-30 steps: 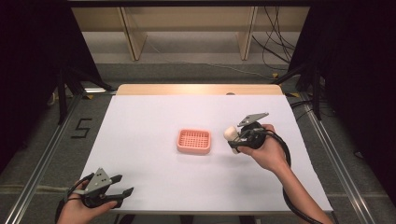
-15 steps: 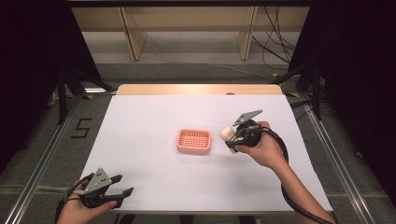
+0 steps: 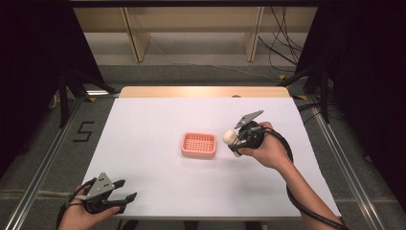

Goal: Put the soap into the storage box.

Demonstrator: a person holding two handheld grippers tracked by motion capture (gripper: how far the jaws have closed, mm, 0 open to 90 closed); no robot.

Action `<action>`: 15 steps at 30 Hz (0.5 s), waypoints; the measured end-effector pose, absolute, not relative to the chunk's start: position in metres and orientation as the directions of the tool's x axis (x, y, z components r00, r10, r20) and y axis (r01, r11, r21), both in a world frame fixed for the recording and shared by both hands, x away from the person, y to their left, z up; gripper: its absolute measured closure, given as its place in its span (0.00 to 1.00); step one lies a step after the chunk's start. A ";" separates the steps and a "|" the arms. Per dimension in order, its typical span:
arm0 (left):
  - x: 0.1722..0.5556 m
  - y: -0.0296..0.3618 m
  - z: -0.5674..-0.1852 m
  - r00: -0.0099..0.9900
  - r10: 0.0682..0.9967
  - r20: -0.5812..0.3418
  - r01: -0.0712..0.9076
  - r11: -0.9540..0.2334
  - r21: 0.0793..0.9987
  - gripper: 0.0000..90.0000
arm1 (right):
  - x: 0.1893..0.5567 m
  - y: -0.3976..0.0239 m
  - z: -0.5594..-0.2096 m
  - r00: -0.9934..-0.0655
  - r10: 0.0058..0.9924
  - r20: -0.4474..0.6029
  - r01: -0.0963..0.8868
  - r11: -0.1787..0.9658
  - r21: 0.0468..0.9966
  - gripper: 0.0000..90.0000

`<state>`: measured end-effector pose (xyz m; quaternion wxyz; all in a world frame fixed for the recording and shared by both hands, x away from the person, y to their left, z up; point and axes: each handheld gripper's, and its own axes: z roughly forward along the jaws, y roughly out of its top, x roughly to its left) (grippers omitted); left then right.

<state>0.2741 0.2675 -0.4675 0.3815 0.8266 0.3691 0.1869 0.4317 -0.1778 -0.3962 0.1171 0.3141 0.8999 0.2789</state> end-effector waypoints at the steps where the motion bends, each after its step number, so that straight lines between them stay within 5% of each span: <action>1: 0.274 0.267 -0.468 0.656 0.755 0.023 0.468 -0.431 0.771 0.40 | 0.433 -0.177 -0.397 -0.787 0.616 -0.040 0.484 0.656 0.579 0.55; 15: 0.274 0.267 -0.468 0.659 0.751 0.023 0.469 -0.435 0.769 0.40 | 0.440 -0.171 -0.397 -0.862 0.504 -0.058 0.400 0.745 0.533 0.55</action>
